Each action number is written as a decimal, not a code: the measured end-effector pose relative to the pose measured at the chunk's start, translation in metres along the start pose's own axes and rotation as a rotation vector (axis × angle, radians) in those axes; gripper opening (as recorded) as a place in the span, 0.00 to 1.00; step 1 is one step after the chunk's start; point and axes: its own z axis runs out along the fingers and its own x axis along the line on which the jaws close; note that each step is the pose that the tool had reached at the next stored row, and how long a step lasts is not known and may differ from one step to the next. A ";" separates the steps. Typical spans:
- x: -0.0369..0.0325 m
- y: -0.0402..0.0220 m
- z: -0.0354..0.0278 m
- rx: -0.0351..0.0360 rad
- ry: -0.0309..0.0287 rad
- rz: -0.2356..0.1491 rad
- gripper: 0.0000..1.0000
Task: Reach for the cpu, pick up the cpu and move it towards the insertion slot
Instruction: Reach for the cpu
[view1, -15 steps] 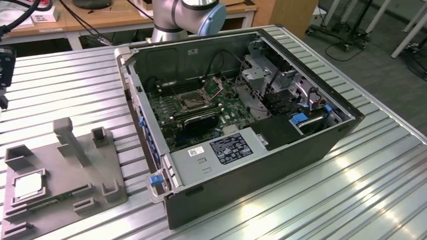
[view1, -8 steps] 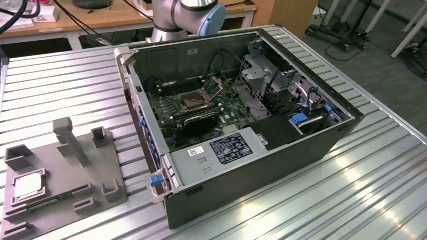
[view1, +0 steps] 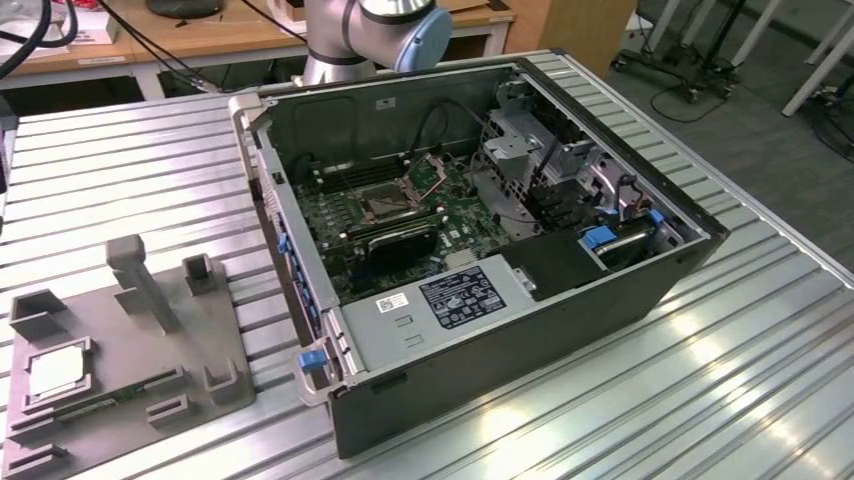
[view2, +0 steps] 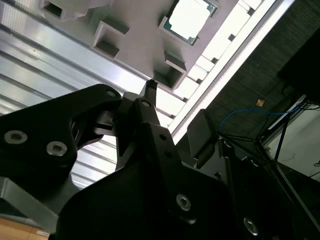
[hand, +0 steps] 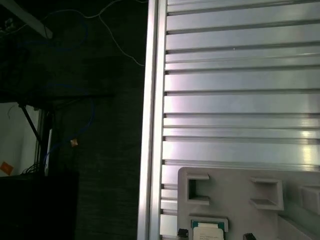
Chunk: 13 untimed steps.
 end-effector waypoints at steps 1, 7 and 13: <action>0.0000 0.0000 0.0000 0.0000 -0.0001 0.000 0.52; 0.0001 -0.0001 0.0011 -0.0002 -0.0004 0.000 0.65; 0.0010 -0.0066 0.0107 -0.0001 -0.0002 0.000 0.83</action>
